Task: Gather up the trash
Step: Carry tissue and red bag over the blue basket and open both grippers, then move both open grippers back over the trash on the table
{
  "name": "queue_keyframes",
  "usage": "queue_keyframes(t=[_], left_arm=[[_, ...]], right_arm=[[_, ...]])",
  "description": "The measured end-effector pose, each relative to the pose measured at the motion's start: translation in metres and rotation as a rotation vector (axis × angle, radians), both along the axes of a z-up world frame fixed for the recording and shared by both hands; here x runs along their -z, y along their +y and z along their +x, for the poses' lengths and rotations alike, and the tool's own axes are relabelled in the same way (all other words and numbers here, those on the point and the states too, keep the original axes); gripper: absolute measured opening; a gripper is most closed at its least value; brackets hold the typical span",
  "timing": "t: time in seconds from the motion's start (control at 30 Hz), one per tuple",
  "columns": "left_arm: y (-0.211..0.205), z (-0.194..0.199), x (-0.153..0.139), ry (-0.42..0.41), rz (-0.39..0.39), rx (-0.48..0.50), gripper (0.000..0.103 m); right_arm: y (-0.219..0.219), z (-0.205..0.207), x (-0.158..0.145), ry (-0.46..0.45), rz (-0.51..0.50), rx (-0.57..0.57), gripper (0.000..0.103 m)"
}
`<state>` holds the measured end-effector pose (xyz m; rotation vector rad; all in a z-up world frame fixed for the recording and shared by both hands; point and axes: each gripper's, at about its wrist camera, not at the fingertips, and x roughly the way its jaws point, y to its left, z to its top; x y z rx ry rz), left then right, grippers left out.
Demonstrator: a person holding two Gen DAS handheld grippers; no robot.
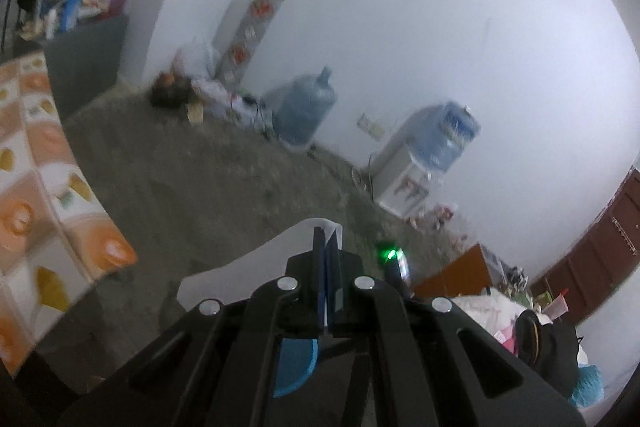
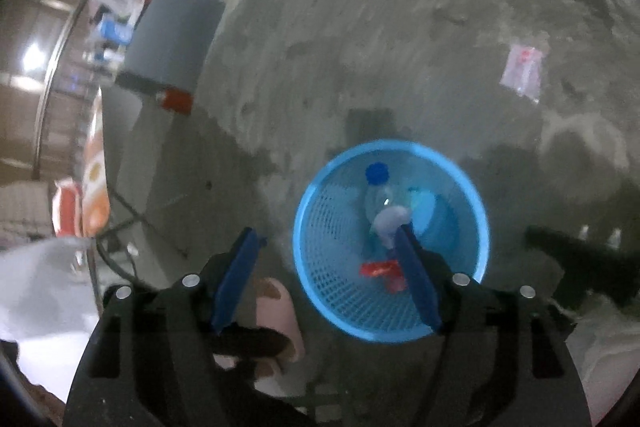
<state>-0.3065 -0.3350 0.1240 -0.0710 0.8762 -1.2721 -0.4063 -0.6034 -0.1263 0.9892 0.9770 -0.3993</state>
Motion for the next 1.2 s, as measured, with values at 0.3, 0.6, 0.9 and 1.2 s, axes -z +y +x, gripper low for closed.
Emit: queue_keyframes(t=[0.3, 0.6, 0.9, 1.2], left_arm=[[-0.042, -0.018, 0.03, 0.029, 0.091, 0.06, 0.054], [-0.03, -0.019, 0.017, -0.023, 0.067, 0.041, 0.056], [0.0, 0.002, 0.002, -0.038, 0.024, -0.048, 0.056], [0.099, 0.061, -0.047, -0.287, -0.038, -0.404, 0.066]], right_arm=[[-0.025, -0.026, -0.007, -0.047, -0.009, 0.081, 0.068], [-0.03, -0.032, -0.01, -0.055, -0.018, 0.1, 0.068], [-0.015, -0.017, -0.011, -0.045, -0.037, 0.027, 0.068], [0.012, -0.002, -0.039, -0.148, -0.079, -0.079, 0.069]])
